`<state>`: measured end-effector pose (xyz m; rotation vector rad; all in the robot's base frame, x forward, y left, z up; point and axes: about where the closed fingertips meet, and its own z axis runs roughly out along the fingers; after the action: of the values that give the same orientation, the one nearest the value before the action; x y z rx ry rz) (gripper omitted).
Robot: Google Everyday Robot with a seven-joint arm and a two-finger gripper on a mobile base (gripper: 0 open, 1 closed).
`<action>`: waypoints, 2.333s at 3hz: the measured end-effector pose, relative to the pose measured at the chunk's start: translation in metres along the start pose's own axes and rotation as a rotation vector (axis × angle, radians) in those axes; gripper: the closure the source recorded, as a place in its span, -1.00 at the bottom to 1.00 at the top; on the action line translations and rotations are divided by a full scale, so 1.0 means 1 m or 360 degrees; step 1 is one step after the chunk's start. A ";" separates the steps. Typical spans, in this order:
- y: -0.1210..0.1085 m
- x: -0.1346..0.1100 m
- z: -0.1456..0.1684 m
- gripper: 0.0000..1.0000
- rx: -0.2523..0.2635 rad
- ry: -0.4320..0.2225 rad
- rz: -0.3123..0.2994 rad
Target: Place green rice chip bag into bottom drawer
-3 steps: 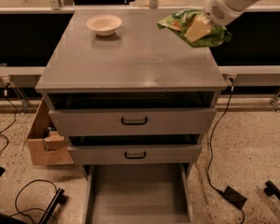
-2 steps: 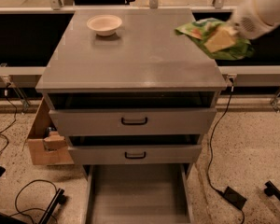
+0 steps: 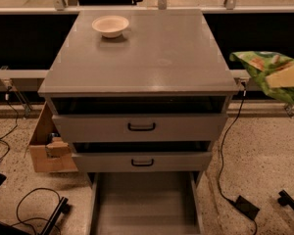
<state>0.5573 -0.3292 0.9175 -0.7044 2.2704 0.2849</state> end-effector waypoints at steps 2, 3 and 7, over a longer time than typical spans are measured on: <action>-0.008 0.055 -0.028 1.00 0.0000 -0.0027 0.0175; 0.014 0.076 -0.017 1.00 -0.0065 -0.0040 0.0208; 0.124 0.197 0.066 1.00 -0.0447 -0.0036 0.0463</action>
Offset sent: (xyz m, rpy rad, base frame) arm -0.0392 -0.0355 -0.0162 0.0578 0.0250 -0.0669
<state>0.4104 -0.2800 0.7315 -0.5027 2.3333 0.7582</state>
